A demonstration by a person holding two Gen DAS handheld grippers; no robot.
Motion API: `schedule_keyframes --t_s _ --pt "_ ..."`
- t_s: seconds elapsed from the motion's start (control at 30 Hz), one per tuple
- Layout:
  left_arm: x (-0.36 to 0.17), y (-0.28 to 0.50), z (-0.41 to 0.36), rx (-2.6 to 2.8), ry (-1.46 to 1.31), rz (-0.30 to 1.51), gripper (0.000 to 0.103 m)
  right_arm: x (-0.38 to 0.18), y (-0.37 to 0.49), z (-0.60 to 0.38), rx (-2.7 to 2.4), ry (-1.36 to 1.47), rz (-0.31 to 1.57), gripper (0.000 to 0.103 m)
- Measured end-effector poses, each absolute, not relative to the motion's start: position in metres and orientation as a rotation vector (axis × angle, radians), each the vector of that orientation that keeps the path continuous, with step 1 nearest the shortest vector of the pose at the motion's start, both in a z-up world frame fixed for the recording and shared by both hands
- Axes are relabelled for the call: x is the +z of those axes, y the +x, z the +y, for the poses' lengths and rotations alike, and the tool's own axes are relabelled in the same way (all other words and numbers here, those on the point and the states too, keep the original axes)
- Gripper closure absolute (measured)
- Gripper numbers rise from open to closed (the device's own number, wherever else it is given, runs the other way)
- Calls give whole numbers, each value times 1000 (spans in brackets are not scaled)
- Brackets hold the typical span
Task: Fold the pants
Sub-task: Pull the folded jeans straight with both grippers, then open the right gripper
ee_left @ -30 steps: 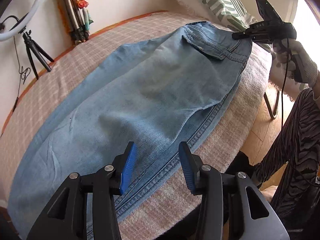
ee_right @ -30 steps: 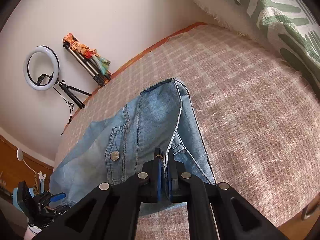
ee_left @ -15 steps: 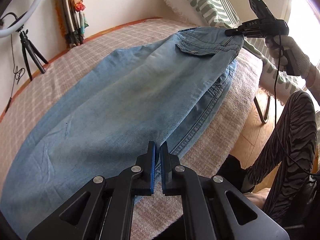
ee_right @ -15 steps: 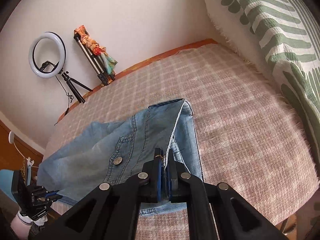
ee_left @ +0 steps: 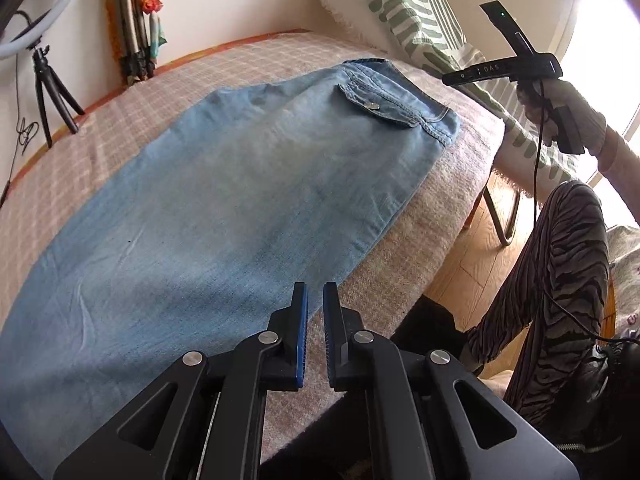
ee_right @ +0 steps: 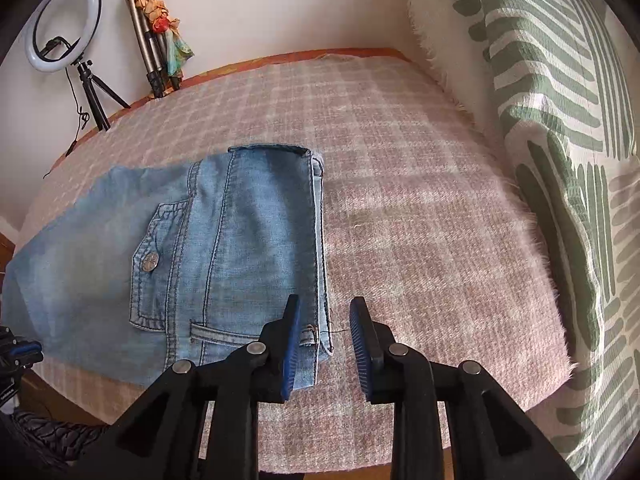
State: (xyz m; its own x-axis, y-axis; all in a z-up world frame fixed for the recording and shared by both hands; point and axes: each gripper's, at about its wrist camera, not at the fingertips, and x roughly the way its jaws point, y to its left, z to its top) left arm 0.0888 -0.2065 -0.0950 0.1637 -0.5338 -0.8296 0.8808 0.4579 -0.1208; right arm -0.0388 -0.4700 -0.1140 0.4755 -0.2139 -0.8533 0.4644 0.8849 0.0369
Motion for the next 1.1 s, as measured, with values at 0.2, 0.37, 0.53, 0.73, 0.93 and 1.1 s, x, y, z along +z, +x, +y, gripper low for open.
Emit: schedule_keyframes --t_s 0.2,0.37,0.53,0.73,0.93,1.1 --pt "-93 101 -241 -1048 345 915 96 -70 29 -433 -156 215 859 62" --pt "-116 102 -270 -1084 376 940 96 -95 125 -404 74 198 918 62" --pt "-137 91 -283 -1119 465 976 96 -138 204 -371 211 171 1021 61" --pt "-136 101 -278 -1148 399 1012 96 -180 252 -354 290 186 1132 58" --pt "-136 100 -276 -1150 392 1001 96 -187 261 -332 294 65 1134 93" --pt "-135 97 -276 -1140 400 994 96 -192 272 -323 224 11 1141 95"
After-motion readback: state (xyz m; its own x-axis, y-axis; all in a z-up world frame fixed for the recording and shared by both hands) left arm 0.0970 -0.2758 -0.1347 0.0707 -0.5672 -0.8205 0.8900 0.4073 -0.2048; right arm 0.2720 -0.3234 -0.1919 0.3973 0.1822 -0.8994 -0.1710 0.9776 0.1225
